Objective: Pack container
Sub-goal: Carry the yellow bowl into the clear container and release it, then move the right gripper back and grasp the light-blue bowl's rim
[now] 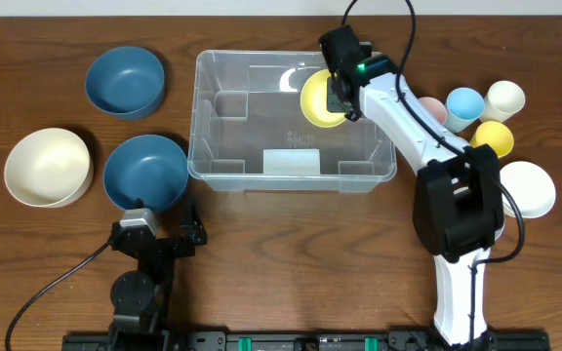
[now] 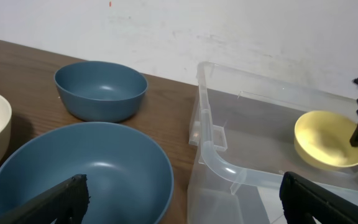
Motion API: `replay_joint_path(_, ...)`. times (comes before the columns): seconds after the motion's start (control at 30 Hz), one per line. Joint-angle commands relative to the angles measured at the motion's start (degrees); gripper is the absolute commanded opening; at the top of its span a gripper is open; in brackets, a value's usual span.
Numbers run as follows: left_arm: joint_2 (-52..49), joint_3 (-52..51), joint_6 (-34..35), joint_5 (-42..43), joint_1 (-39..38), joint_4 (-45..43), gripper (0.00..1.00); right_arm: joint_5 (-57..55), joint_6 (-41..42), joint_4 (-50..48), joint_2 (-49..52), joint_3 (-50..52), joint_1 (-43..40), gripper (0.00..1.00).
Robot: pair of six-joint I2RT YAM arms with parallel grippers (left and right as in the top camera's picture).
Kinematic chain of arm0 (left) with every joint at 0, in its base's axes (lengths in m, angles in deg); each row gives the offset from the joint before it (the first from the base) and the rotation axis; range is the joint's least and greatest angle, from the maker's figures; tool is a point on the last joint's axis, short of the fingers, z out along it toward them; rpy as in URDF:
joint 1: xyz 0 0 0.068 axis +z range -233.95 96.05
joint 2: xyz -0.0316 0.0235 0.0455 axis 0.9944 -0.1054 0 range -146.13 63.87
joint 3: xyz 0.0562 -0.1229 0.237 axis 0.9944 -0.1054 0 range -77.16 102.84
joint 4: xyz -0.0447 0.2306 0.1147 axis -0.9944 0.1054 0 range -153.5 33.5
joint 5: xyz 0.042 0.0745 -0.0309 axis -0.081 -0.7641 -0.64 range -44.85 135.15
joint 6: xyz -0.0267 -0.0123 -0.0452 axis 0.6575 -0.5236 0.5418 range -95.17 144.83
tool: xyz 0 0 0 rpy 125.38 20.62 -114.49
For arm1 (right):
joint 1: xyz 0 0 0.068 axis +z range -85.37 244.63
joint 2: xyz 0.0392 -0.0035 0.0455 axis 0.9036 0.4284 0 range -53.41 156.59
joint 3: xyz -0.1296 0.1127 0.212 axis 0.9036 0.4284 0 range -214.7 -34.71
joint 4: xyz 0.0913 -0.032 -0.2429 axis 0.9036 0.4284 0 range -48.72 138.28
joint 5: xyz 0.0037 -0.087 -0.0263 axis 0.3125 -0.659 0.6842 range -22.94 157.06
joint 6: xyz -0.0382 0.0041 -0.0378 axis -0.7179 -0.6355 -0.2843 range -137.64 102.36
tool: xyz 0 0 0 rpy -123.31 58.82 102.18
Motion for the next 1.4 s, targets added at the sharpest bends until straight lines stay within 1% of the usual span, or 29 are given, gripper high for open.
replay_joint_path(0.0, 0.35, -1.31, -0.76, -0.7, 0.39, 1.97, 0.98, -0.28, -0.5, -0.22, 0.76, -0.79, 0.42, 0.03)
replay_joint_path(0.03, 0.35, -1.31, -0.76, -0.7, 0.39, 1.97, 0.98, -0.28, -0.52, -0.13, 0.79, -0.79, 0.37, 0.1)
replay_joint_path(0.17, 0.35, -1.31, -0.76, -0.7, 0.39, 1.97, 0.98, -0.46, -0.57, -0.11, 0.76, -0.79, 0.31, 0.31)
replay_joint_path(0.27, 0.35, -1.31, -0.76, -0.7, 0.39, 1.97, 0.98, -0.44, -1.05, 0.11, 0.7, -0.79, 0.44, 0.36)
replay_joint_path(0.4, 0.35, -1.31, -0.76, -0.7, 0.39, 1.97, 0.98, -0.26, -1.2, 2.29, 0.09, -1.95, 0.81, 0.36)
replay_joint_path(0.5, 0.35, -1.31, -0.76, -0.7, 0.39, 1.97, 0.98, 0.9, -1.22, 6.51, -0.92, -5.53, 1.44, 0.38)
replay_joint_path(0.6, 0.35, -1.31, -0.76, -0.7, 0.39, 1.97, 0.98, 5.6, -1.18, 12.39, -2.69, -10.71, 2.16, 0.53)
replay_joint_path(0.67, 0.35, -1.31, -0.76, -0.7, 0.39, 1.97, 0.98, 9.53, -1.16, 16.26, -3.82, -14.56, 2.49, 0.6)
replay_joint_path(0.7, 0.35, -1.31, -0.76, -0.7, 0.39, 1.97, 0.98, 11.39, -1.16, 18.29, -4.46, -16.74, 2.6, 0.67)
replay_joint_path(0.83, 0.35, -1.31, -0.76, -0.7, 0.39, 1.97, 0.98, 13.75, 0.92, 26.53, -7.37, -23.43, 2.38, 0.76)
replay_joint_path(0.97, 0.35, -1.31, -0.76, -0.7, 0.39, 1.97, 0.98, 13.73, 3.28, 34.53, -11.23, -26.38, 0.17, 0.8)
replay_joint_path(1.23, 0.35, -1.31, -0.76, -0.7, 0.39, 1.97, 0.98, 13.6, 5.77, 49.68, -22.43, -26.4, -10.64, 0.78)
replay_joint_path(1.27, 0.35, -1.31, -0.76, -0.7, 0.39, 1.97, 0.98, 13.97, 4.44, 50.14, -24.28, -26.01, -12.37, 0.75)
replay_joint_path(1.3, 0.35, -1.31, -0.76, -0.7, 0.39, 1.97, 0.98, 15.15, 3.04, 50.14, -25.79, -25.24, -13.38, 0.76)
replay_joint_path(1.37, 0.35, -1.31, -0.76, -0.7, 0.39, 1.97, 0.98, 15.69, 3.76, 50.14, -30.16, -22.75, -15.91, 0.77)
